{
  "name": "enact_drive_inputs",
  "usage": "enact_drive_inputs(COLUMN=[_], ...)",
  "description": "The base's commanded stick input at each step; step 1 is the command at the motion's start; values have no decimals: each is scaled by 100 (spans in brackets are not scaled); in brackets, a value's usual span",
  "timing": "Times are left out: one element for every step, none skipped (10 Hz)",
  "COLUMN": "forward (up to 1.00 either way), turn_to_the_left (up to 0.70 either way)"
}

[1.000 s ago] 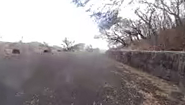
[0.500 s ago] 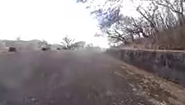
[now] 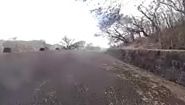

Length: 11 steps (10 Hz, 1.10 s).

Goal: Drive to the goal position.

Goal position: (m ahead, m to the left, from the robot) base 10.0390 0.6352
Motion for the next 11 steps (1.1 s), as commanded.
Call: enact_drive_inputs(forward=[70, 70, 70, 70, 70, 70, 70, 70, 70, 70, 70], turn_to_the_left=[0, 0, 0, 0, 0, 0, 0, 0, 0, 0, 0])
